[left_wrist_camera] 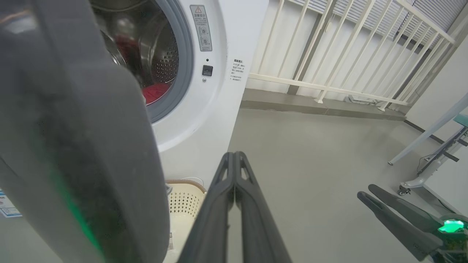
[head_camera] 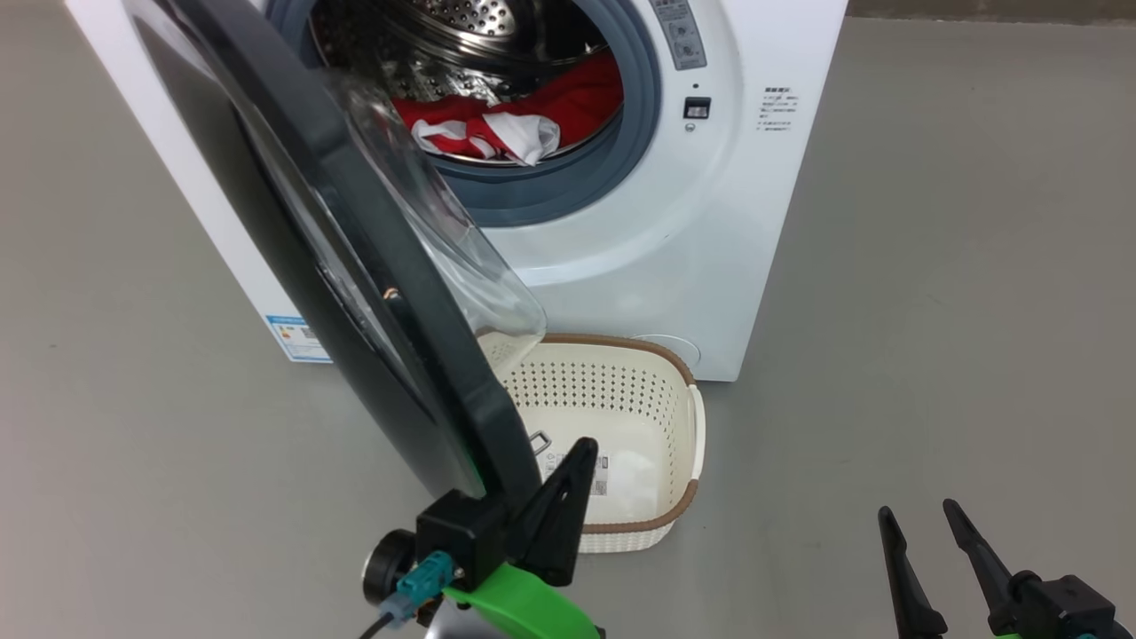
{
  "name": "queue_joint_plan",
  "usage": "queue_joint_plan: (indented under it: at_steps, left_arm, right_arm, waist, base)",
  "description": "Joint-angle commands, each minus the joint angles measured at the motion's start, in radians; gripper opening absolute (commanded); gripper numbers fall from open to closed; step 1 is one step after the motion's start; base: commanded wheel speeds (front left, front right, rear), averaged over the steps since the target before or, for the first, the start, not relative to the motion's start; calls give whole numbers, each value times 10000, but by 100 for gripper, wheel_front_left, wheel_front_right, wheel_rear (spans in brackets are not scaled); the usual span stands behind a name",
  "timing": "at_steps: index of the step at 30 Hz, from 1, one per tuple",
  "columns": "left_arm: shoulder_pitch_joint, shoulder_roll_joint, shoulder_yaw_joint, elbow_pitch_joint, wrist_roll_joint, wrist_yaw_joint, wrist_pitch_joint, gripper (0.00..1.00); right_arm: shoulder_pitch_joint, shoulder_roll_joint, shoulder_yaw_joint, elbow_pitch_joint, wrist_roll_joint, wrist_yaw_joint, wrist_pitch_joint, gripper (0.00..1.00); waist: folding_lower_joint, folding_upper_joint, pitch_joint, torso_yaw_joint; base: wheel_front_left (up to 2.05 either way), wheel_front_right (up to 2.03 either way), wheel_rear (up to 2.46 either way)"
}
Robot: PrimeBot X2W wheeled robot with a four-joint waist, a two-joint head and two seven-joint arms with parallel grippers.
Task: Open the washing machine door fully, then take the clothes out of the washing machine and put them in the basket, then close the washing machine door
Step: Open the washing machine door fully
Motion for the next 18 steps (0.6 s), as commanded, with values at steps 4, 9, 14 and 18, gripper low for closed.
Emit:
queue_joint_plan:
  at_steps: [4, 9, 14, 18]
  left_arm:
    - [7, 150, 491, -216, -115, 197, -157, 0]
    - [85, 228, 602, -264, -187, 276, -216, 0]
    - [163, 296, 729, -252, -280, 346, -292, 0]
    - [264, 348, 839, -255, -305, 489, -365, 0]
  right_arm:
    - [-280, -141, 187, -224, -11, 48, -65, 100]
    - [-298, -141, 189, -240, 15, 48, -65, 100]
    - [-324, -141, 172, -218, 39, 48, -65, 100]
    - [-335, -141, 177, -195, 41, 48, -65, 100]
  waist:
    - [0, -1, 4, 195]
    - [0, -1, 28, 415]
    - [0, -1, 15, 574]
    - [0, -1, -15, 628]
  base:
    - [0, 0, 0]
    - [0, 0, 0]
    - [0, 0, 0]
    - [0, 0, 0]
